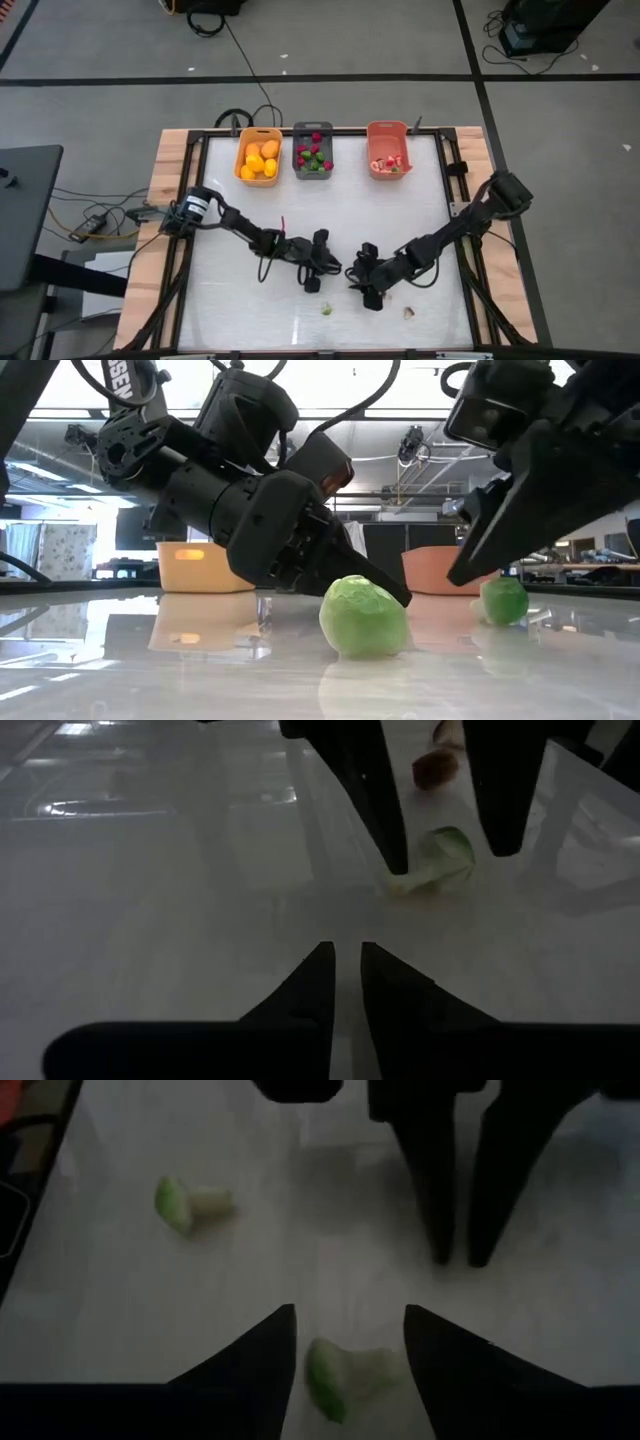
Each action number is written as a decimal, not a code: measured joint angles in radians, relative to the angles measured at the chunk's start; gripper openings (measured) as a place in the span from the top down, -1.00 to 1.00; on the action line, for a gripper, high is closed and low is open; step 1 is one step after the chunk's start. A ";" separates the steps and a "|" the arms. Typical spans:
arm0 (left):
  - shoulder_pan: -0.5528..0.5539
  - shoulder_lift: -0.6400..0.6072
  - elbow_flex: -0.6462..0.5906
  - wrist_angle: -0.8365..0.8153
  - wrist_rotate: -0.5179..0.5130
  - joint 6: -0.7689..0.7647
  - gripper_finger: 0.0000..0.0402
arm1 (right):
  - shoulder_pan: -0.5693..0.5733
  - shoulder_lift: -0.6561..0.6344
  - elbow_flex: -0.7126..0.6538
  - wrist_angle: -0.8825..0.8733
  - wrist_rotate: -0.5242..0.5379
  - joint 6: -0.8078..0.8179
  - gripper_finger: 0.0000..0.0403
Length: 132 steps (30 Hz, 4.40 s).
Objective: Sort produce into baskets
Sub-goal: Put the green mushroom into the orange bin
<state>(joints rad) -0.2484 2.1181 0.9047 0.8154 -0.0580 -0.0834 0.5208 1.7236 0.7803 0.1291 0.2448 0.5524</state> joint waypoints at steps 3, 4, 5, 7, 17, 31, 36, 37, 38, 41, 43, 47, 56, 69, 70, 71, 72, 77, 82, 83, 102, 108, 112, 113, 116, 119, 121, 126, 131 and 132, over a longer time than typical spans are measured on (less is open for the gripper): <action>0.000 0.000 0.000 0.000 0.003 0.000 0.70 | 0.001 0.010 0.007 0.003 -0.011 -0.010 0.21; 0.000 0.000 0.000 -0.003 0.003 0.000 0.70 | 0.001 0.010 0.007 -0.006 -0.026 -0.009 0.29; 0.000 0.000 0.000 -0.006 0.003 0.000 0.70 | 0.001 0.010 0.007 -0.012 -0.046 -0.003 0.38; 0.000 0.000 0.000 -0.011 0.003 0.000 0.70 | 0.001 0.010 0.007 -0.025 -0.087 0.017 0.54; 0.000 0.000 0.000 -0.030 0.004 0.000 0.70 | 0.000 0.006 0.008 -0.074 -0.068 0.001 0.96; 0.000 0.000 0.000 -0.026 0.008 0.000 0.70 | -0.106 -0.284 0.005 -0.362 0.225 -0.128 0.99; 0.000 0.000 0.000 -0.027 0.008 0.000 0.70 | -0.255 -0.426 0.005 -0.498 0.356 -0.194 0.99; 0.000 0.000 0.000 -0.027 0.007 0.000 0.70 | -0.295 -0.450 0.005 -0.513 0.369 -0.213 0.99; 0.000 0.000 0.000 -0.027 0.007 0.000 0.70 | -0.341 -0.470 0.005 -0.527 0.378 -0.227 0.99; 0.000 0.000 0.000 -0.027 0.008 -0.003 0.70 | -0.484 -0.513 0.005 -0.553 0.384 -0.258 0.99; 0.000 0.000 0.000 -0.027 0.025 -0.013 0.70 | -0.564 -0.526 0.005 -0.560 0.383 -0.264 0.99; 0.000 -0.001 0.000 -0.027 0.049 -0.030 0.70 | -0.694 -0.518 0.005 -0.582 0.392 -0.268 0.98; 0.000 -0.002 0.000 -0.034 0.069 -0.063 0.70 | -0.869 -0.483 0.005 -0.579 0.390 -0.315 0.68; 0.000 -0.050 0.001 -0.145 0.096 -0.076 0.74 | -0.775 -0.518 0.004 -0.586 0.281 -0.217 -0.02; -0.001 -0.072 0.001 -0.196 0.079 -0.061 0.77 | -0.747 -0.518 -0.002 -0.586 0.277 -0.199 -0.01; -0.001 -0.099 0.001 -0.254 0.063 -0.045 0.81 | -0.717 -0.518 -0.012 -0.586 0.276 -0.176 -0.01; -0.001 -0.124 0.000 -0.305 0.057 -0.028 0.84 | -0.687 -0.518 -0.024 -0.587 0.276 -0.154 -0.01; -0.031 -0.197 0.000 -0.373 0.157 -0.020 0.96 | -0.545 -0.518 -0.079 -0.580 0.305 -0.030 0.00; -0.104 -0.202 0.000 -0.324 0.281 0.054 0.81 | -0.405 -0.518 -0.115 -0.531 0.312 0.083 0.00; -0.118 -0.200 0.000 -0.316 0.245 0.056 0.75 | -0.377 -0.518 -0.120 -0.518 0.314 0.099 0.00; -0.194 -0.040 0.000 -0.096 0.147 0.129 -0.05 | -0.186 -0.518 -0.122 -0.498 0.417 0.189 0.00; -0.194 -0.032 0.000 -0.036 0.176 0.136 0.12 | -0.187 -0.517 -0.122 -0.497 0.417 0.188 0.00; -0.194 -0.026 0.000 -0.027 0.176 0.156 0.17 | -0.187 -0.517 -0.122 -0.497 0.417 0.188 0.00; -0.194 -0.020 0.000 -0.014 0.176 0.157 0.17 | -0.187 -0.517 -0.122 -0.497 0.417 0.188 0.00; -0.194 0.013 0.007 0.028 0.179 0.158 0.19 | -0.187 -0.517 -0.122 -0.497 0.417 0.188 0.00; -0.194 0.055 0.037 0.031 0.195 0.158 0.28 | -0.187 -0.517 -0.122 -0.494 0.417 0.187 0.00; -0.193 0.077 0.060 0.035 0.207 0.154 0.40 | -0.187 -0.517 -0.122 -0.493 0.413 0.187 0.00; -0.180 0.086 0.076 0.036 0.222 0.126 0.80 | -0.181 -0.517 -0.122 -0.489 0.386 0.204 0.00; -0.150 0.067 0.073 0.021 0.221 0.089 0.91 | -0.158 -0.491 -0.122 -0.448 0.292 0.229 0.00; -0.139 0.061 0.073 0.017 0.203 0.083 0.88 | -0.151 -0.477 -0.122 -0.426 0.259 0.230 0.00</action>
<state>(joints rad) -0.3878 2.1793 0.9779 0.8325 0.1450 -0.0001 0.3698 1.2468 0.6582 -0.2969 0.5039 0.7828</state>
